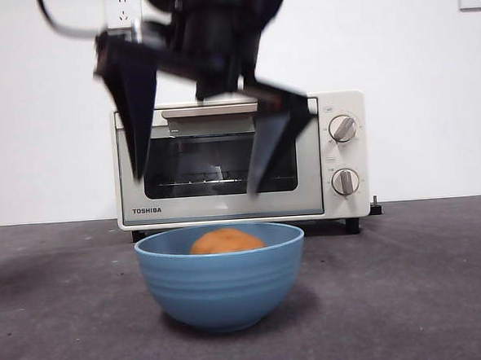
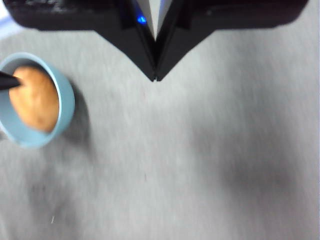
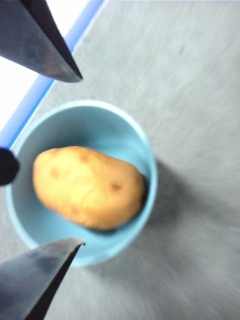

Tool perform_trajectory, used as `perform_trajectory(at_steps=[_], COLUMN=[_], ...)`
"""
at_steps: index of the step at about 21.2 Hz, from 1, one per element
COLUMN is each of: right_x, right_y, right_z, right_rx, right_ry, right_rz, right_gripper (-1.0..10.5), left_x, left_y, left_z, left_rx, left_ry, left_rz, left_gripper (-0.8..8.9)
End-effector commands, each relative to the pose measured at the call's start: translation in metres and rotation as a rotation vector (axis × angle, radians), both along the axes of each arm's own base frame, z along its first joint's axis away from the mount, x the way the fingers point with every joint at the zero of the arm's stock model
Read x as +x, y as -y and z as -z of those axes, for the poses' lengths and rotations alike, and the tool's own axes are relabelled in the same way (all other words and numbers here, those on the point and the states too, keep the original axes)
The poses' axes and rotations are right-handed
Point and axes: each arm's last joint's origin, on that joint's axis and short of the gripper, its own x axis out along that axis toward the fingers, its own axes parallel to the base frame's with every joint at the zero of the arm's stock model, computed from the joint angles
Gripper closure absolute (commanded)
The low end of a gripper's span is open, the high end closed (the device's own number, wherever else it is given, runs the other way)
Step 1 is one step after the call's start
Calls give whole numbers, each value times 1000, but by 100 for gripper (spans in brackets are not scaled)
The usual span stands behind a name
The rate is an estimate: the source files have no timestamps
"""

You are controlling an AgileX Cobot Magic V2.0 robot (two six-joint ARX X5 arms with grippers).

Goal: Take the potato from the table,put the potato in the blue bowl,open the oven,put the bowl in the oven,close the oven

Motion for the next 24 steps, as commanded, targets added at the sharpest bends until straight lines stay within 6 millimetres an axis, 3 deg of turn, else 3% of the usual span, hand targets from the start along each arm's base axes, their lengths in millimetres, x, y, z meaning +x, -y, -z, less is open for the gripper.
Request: perform_trajectory(at_steps=[1,2,5,6,12,17,24], right_x=[-5,-8,-19,-24,-44,-29,-10], right_y=[8,14,35,43,88,142,192], right_z=[-34,-49,-78,-86,-131,-147,-154], right_rx=[19,4,-59,-96,-70,-80,-13], right_ry=[105,168,305,349,474,481,446], right_rz=[-21,-12,11,28,85,212,268], right_gripper=[416,463,885,929,955,955,955], left_x=[2,4,13,18,49,82,141], left_y=[0,0,0,1,13,33,64], left_z=[-2,-3,-8,-9,-8,-7,-35], left_rx=[6,6,-25,-56,-261,-277,-280], left_ry=[29,45,128,155,234,223,214], left_rz=[12,11,-28,-31,48,113,189], left_gripper=[818,818,818,818,818,819,819])
